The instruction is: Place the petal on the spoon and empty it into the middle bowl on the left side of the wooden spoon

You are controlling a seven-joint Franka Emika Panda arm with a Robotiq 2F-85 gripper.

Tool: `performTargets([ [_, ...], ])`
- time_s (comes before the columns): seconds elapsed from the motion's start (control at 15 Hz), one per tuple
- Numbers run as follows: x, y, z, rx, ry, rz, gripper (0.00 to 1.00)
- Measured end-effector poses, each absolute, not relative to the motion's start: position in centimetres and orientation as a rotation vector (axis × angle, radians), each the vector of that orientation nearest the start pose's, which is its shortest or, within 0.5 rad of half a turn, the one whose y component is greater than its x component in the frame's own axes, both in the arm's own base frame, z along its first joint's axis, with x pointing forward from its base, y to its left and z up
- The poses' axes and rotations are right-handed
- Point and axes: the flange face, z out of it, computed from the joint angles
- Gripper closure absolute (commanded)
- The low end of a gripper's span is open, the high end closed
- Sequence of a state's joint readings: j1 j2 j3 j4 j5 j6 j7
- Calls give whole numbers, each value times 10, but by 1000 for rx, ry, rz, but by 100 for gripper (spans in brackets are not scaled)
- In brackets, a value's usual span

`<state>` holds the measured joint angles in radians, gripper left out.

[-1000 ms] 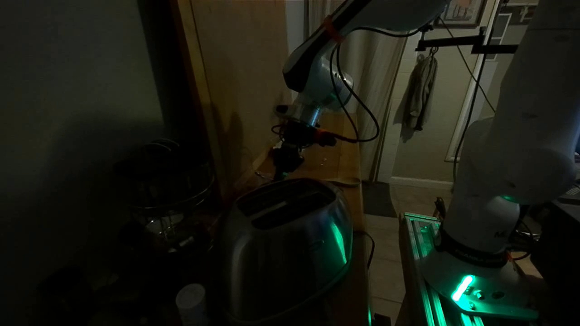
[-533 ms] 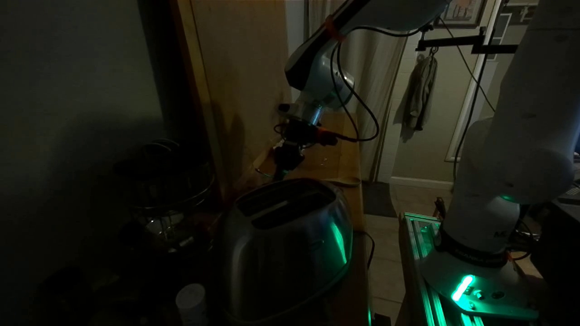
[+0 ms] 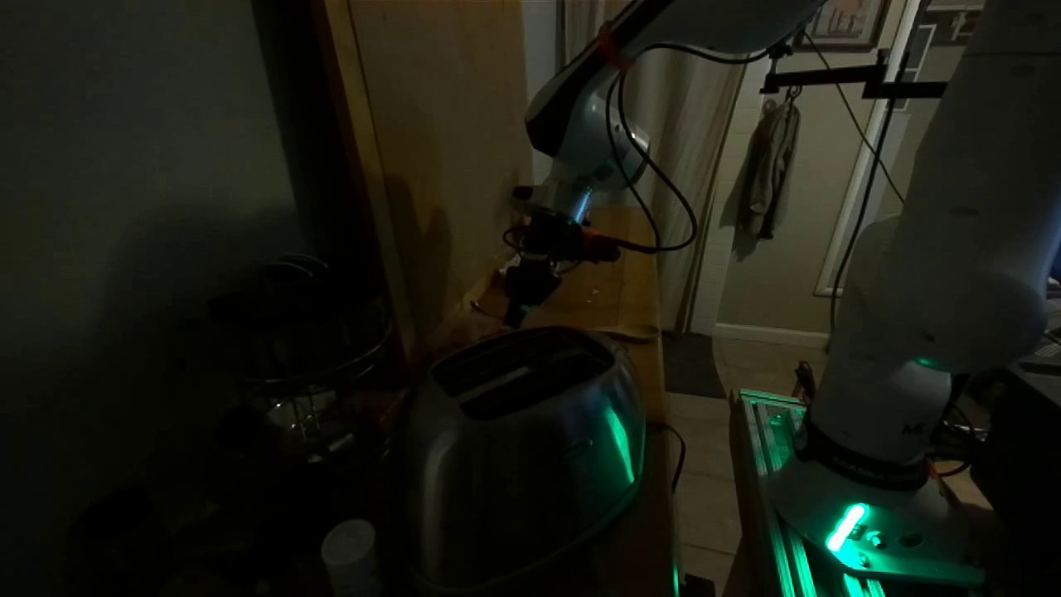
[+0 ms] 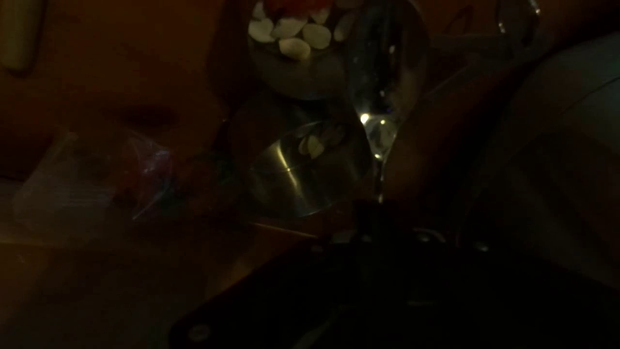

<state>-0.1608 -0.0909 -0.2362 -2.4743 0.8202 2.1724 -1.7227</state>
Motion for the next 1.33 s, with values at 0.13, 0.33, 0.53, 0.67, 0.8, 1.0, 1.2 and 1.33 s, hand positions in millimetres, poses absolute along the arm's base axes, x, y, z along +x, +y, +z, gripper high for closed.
performTargets([
  [0.13, 426, -148, 318, -2390, -970, -610, 95],
  [0.33, 426, -149, 320, -2392, -965, -612, 95],
  [0.53, 429, -154, 327, -2437, -961, -611, 95],
  [0.67, 431, -162, 335, -2506, -962, -585, 95],
  [0.8, 433, -174, 342, -2619, -955, -555, 95],
  [1.0, 434, -198, 349, -2805, -895, -524, 95],
  [1.2, 433, -227, 347, -2977, -804, -498, 95],
  [1.33, 431, -248, 338, -3073, -745, -456, 95],
])
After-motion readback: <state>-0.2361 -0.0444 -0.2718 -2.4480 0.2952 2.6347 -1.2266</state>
